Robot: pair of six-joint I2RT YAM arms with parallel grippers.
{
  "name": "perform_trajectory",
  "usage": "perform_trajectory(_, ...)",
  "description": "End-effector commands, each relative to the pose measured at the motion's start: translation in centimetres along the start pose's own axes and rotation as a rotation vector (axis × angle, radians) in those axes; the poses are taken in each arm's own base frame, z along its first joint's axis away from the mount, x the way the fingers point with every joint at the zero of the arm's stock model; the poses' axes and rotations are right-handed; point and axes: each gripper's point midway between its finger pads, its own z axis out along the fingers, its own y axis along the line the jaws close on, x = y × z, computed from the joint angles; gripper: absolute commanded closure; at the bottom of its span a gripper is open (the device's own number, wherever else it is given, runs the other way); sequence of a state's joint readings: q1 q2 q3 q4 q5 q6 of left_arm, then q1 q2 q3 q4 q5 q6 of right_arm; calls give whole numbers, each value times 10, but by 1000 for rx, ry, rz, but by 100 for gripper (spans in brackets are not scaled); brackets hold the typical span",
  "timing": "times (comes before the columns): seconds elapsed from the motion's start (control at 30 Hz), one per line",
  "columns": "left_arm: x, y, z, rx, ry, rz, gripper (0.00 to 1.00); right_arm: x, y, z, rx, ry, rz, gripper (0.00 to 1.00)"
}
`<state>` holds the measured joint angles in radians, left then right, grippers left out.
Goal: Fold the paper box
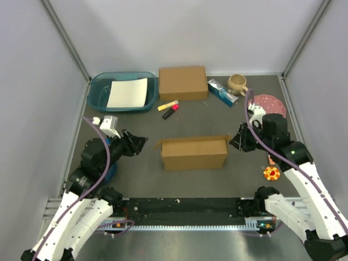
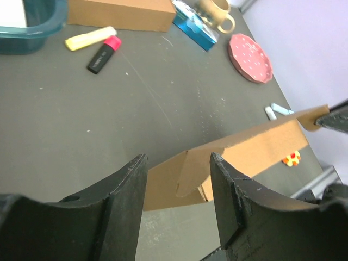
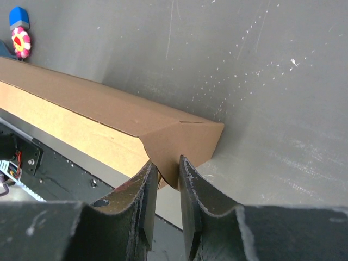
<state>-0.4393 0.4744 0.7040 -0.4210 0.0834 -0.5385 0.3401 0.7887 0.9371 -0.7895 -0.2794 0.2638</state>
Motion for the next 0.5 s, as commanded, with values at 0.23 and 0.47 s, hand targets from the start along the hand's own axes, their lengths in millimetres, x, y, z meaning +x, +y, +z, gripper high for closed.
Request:
perform_trajectory(0.23, 41, -32, 7, 299, 148, 170, 47, -6, 9, 0, -39, -34, -10, 78)
perform_trajectory(0.47, 40, -27, 10, 295, 113, 226, 51, -5, 11, 2, -50, -24, 2, 78)
